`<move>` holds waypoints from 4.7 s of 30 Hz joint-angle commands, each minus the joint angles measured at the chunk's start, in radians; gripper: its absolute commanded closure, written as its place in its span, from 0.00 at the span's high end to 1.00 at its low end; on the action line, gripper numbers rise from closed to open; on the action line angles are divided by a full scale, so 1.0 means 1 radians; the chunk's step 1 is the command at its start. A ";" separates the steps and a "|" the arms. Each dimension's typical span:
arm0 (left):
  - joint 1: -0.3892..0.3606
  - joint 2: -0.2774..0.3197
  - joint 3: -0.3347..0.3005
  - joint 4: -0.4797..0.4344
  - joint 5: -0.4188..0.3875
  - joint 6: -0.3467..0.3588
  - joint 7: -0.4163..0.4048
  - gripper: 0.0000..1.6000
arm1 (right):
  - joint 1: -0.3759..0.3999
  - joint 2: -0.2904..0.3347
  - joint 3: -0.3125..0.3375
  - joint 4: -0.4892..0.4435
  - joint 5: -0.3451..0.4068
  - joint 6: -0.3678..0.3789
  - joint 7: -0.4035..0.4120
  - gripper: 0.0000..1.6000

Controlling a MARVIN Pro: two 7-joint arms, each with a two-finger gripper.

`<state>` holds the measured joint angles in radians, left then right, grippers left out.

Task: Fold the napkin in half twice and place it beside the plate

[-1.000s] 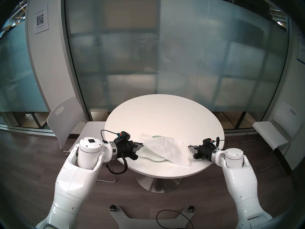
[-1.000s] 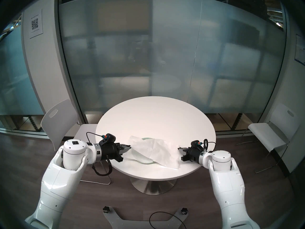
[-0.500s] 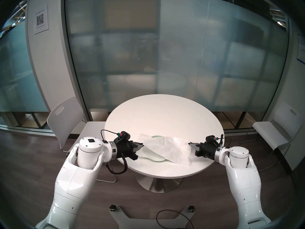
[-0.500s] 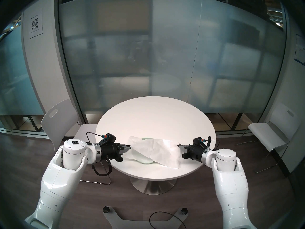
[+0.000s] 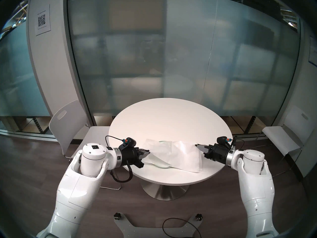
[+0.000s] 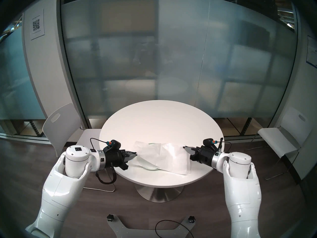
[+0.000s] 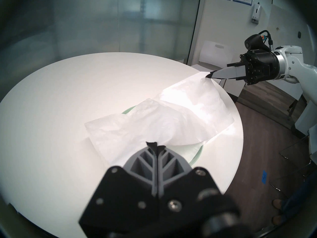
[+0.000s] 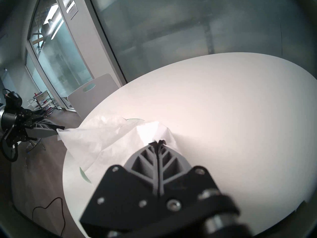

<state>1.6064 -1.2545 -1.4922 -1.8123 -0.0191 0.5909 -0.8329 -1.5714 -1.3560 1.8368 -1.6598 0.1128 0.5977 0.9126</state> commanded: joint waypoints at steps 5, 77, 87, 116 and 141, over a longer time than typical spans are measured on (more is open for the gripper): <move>0.013 0.005 -0.002 -0.021 0.002 -0.014 -0.001 0.00 | 0.020 -0.022 0.012 -0.070 0.025 0.035 0.010 0.00; -0.028 -0.006 -0.021 -0.011 -0.007 -0.005 0.019 1.00 | -0.072 -0.055 0.214 -0.272 0.094 0.362 0.025 0.00; -0.048 -0.008 0.000 0.013 -0.009 -0.012 0.018 1.00 | -0.157 -0.067 0.283 -0.337 0.134 0.362 -0.017 0.00; -0.009 -0.022 -0.026 -0.012 -0.020 -0.001 0.026 1.00 | -0.100 -0.018 0.374 -0.207 0.138 0.362 -0.116 0.00; 0.024 -0.039 -0.032 -0.030 -0.022 0.004 0.050 1.00 | 0.029 -0.038 0.208 -0.179 0.183 0.362 -0.133 0.00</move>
<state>1.6184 -1.2852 -1.5159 -1.8158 -0.0358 0.5944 -0.7895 -1.6231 -1.3694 2.1041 -1.8292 0.2714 0.9623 0.8031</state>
